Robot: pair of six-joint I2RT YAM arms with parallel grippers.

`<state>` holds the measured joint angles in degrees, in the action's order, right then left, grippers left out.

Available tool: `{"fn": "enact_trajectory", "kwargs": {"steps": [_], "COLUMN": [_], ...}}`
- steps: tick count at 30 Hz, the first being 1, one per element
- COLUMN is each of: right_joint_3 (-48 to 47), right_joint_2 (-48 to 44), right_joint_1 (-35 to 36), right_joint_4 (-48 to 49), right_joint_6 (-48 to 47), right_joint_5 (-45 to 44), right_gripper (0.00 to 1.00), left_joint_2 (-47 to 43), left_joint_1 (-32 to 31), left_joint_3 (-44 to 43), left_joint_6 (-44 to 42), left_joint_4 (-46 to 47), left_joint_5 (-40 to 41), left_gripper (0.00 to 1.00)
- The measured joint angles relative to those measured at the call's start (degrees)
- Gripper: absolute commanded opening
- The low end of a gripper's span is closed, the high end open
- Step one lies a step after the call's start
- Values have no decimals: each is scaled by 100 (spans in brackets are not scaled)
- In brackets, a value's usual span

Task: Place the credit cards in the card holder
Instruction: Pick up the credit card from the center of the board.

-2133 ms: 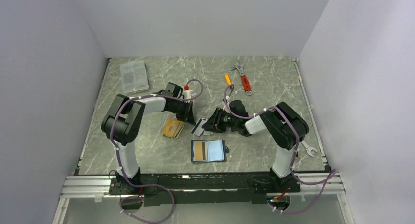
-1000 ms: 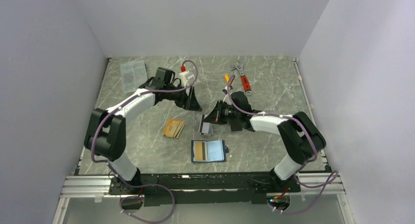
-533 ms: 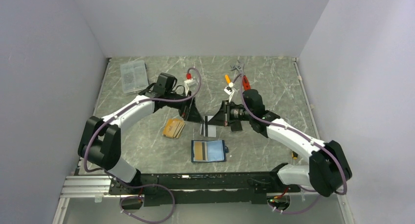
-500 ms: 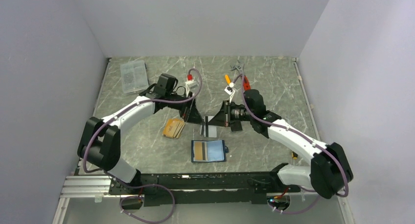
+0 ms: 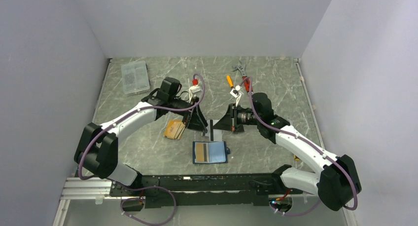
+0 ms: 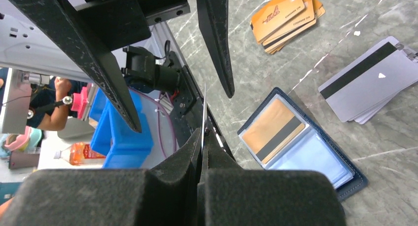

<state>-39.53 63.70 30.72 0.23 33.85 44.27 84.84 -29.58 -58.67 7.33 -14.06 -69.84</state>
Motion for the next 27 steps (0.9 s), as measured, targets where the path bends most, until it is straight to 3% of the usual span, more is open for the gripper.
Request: {"fn": "enact_trajectory", "kwargs": {"steps": [4,14,17,22,27], "right_joint_3": [120,179,179,223,411], "right_joint_2": [-7,321,319,319,221], "right_joint_1": [-48,-57,-59,-61,-63], "right_joint_4": [361,1377,1440,1556,1661], "right_joint_6": [240,837,885,1008,1128], "right_joint_5": [0,245,308,317,240], "right_gripper": [0,0,9,23,25], "left_joint_2": [9,48,50,63,175], "left_joint_1": [-48,-81,-68,-59,61], "left_joint_3": [103,125,125,122,151], "left_joint_6": [116,267,284,310,693], "left_joint_4": [118,313,306,365,710], "left_joint_5": [-90,-66,-39,-118,-238], "left_gripper": [65,12,1,0,0]}}
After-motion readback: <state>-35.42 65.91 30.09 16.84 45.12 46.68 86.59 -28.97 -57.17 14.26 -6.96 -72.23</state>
